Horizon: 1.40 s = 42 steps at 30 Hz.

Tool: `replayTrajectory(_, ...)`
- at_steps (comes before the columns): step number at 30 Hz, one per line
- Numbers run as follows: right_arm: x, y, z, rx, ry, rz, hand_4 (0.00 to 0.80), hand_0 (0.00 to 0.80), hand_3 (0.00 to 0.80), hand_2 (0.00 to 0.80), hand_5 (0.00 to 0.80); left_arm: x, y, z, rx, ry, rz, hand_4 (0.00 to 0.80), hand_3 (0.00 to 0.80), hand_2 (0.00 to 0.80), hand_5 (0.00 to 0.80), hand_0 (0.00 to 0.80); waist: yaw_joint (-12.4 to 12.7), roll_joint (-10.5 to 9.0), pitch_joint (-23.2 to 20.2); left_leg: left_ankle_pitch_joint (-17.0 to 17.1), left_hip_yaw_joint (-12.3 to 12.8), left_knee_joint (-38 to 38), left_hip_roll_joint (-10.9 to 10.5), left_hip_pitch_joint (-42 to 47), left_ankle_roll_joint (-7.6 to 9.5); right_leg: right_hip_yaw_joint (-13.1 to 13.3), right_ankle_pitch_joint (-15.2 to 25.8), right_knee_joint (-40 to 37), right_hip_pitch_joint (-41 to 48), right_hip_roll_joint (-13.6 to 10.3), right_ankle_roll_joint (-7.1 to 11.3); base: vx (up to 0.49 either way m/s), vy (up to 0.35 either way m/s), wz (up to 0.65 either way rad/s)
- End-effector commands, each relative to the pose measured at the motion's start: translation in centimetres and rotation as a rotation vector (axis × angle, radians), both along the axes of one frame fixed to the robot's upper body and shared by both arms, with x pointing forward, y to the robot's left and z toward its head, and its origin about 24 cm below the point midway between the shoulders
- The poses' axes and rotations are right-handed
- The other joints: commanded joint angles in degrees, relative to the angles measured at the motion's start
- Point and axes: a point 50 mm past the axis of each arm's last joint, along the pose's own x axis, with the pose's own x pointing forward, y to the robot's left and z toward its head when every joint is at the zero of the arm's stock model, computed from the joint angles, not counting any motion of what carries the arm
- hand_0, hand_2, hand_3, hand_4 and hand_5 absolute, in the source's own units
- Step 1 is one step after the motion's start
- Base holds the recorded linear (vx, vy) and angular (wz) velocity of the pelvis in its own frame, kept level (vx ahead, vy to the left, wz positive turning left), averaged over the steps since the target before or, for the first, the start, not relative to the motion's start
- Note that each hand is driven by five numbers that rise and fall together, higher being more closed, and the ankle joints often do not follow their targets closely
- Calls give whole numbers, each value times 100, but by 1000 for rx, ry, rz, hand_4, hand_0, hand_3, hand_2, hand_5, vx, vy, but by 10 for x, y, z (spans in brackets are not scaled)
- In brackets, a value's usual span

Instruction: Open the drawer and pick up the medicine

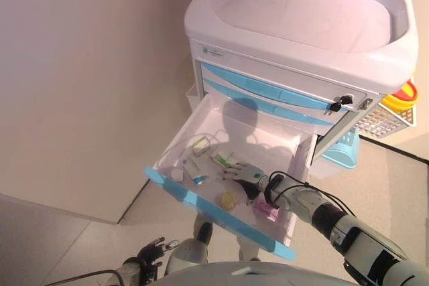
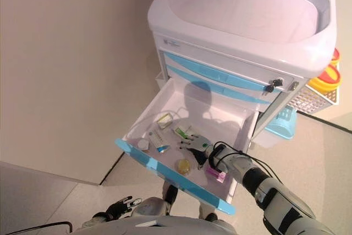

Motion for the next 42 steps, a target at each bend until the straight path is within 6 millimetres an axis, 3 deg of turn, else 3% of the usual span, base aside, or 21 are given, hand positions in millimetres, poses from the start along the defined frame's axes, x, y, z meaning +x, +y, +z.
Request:
replayTrajectory(1, 9, 27, 17, 57, -68, 103, 0, 0, 0, 0, 0, -2, -1, -1, 21, 21, -106, 0, 0, 0, 0, 0, 164, -246, 174, -362, 51, -112, -438, 217, 87, 80, 514, -424, 251, -118, 131, 19, 3, 18)
replayTrajectory(21, -13, 42, -1, -2, 78, 211, 0, 0, 0, 0, 0, 0, 5, 0, 45, 20, -138, 0, 0, 0, 0, 0, 383, -329, 110, -346, -169, -169, -479, 186, 124, -51, 504, -454, 285, -124, 175, 10, -3, 6)
replayTrajectory(42, -11, 45, 0, 22, 63, 178, 0, 0, 0, 0, 0, 3, 5, 1, 49, 20, -147, 0, 0, 0, 0, 0, 376, -350, 113, -360, -218, -174, -479, 201, 140, -47, 514, -470, 291, -107, 184, 0, 0, 0)
